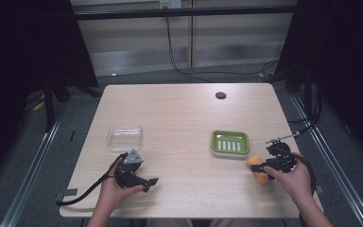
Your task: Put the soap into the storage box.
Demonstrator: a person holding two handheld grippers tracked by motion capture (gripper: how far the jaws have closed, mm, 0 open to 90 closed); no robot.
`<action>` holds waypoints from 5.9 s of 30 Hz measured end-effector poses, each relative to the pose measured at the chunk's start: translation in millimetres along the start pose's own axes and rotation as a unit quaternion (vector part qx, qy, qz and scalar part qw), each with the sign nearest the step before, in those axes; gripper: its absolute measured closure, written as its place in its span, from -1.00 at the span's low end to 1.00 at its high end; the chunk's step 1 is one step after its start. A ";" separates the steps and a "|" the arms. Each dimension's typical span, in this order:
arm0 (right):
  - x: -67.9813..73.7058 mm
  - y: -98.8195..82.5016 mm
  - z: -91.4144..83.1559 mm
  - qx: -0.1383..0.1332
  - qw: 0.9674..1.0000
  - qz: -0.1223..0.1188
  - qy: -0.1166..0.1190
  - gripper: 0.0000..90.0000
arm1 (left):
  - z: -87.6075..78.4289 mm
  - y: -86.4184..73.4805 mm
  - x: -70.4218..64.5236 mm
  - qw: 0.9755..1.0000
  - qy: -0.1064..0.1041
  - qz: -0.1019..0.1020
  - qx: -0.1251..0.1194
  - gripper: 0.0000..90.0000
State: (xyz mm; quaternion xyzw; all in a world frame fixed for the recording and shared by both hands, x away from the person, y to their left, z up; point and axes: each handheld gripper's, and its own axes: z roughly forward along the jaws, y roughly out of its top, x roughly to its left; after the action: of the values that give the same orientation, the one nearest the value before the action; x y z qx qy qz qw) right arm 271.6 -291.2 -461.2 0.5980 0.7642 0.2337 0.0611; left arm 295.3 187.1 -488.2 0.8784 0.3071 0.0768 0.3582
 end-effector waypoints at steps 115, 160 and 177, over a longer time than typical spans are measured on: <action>26.6 39.6 -11.5 0.130 0.980 -0.147 0.028 0.11 | 1.0 -1.3 4.0 1.000 0.002 0.009 0.016 -0.87; 29.7 72.4 -13.6 0.113 0.971 -0.205 0.040 0.11 | 0.2 -0.8 3.0 1.000 -0.001 0.003 0.013 -0.86; 33.5 83.5 -6.4 0.115 0.966 -0.228 0.045 0.11 | -0.1 -0.8 4.1 1.000 -0.001 0.006 0.017 -0.86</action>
State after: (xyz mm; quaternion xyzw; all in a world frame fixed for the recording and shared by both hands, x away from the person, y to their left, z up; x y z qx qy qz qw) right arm 333.9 -246.8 -413.4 0.3999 0.9041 0.1505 0.0093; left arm 298.1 190.1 -489.0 0.8865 0.3023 0.0727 0.3428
